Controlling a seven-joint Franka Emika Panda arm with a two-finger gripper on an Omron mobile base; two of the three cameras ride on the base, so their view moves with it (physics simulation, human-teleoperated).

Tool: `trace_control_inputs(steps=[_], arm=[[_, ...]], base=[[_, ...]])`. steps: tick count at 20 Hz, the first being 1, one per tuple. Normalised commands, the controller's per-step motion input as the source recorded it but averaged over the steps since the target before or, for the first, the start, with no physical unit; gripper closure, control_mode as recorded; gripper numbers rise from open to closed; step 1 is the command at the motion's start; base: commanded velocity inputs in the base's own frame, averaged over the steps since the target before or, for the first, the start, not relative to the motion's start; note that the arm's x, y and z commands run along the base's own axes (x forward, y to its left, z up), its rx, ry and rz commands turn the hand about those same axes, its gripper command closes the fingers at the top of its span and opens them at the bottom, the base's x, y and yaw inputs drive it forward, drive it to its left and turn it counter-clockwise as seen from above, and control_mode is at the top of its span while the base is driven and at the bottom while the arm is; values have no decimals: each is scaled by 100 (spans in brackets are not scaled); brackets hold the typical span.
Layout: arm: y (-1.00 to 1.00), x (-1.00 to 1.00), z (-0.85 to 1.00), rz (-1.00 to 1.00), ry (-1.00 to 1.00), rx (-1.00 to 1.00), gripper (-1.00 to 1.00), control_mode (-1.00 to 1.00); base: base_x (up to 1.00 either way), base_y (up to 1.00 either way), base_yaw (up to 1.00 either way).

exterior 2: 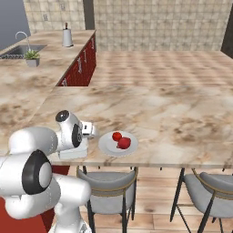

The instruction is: Retrieve the tupperware and aluminum foil from the cabinet and place them on the dining counter near the plate with tomato and onion to prepare for storing leftovers.

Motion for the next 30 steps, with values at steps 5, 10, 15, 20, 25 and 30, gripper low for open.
trace_control_inputs(steps=[5,10,15,20,25,30], arm=[[-11,-52,100,1,-14,0,-100,-100],[-17,-90,82,7,-7,0,-100,-100],[-1,-93,51,13,-4,0,-100,-100],[0,-78,46,17,-2,0,-100,-100],[0,-38,43,9,1,0,-100,-100],[2,-9,4,1,0,-1,-100,100]], base=[[0,0,0],[0,0,0],[0,0,0],[0,0,0],[0,0,0],[-62,40,9]])
